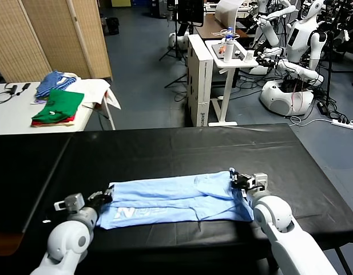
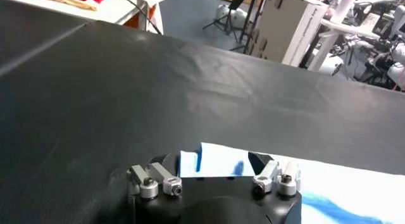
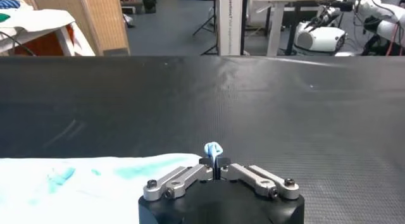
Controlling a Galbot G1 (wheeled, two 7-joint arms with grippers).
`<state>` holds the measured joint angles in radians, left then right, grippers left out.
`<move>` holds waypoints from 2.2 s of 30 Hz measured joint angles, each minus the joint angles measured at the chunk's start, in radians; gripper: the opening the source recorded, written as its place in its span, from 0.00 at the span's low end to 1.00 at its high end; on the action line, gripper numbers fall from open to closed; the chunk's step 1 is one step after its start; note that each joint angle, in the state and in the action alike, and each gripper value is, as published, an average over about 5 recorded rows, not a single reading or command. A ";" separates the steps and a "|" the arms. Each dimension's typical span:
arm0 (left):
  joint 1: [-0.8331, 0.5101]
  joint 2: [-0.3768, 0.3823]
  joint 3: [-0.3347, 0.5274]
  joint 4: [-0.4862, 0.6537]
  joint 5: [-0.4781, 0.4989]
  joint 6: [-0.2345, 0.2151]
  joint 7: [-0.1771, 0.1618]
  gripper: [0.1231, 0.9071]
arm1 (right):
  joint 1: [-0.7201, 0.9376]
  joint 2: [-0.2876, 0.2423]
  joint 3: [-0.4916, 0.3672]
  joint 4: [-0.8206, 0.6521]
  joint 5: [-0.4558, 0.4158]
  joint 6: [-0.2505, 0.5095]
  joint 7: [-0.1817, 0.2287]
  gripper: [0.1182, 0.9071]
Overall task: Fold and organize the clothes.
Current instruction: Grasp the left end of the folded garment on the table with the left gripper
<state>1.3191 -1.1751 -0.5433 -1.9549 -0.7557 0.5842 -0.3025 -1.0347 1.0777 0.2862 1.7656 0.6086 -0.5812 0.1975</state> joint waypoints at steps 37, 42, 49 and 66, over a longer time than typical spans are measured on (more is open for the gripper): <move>0.047 0.003 -0.056 -0.029 0.154 -0.099 0.072 0.98 | -0.095 -0.056 0.068 0.119 0.020 0.058 -0.077 0.99; 0.109 -0.032 -0.070 -0.065 0.135 -0.097 0.076 1.00 | -0.139 -0.078 0.091 0.187 0.032 0.057 -0.077 1.00; 0.136 -0.083 -0.069 -0.068 0.118 -0.092 0.071 1.00 | -0.168 -0.085 0.099 0.235 0.032 0.057 -0.078 1.00; 0.145 -0.133 -0.076 -0.054 0.066 -0.093 0.069 0.71 | -0.169 -0.073 0.093 0.242 0.026 0.056 -0.079 1.00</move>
<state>1.4638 -1.3085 -0.6193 -2.0086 -0.6894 0.4909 -0.2334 -1.2033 1.0050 0.3789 2.0078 0.6347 -0.5251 0.1190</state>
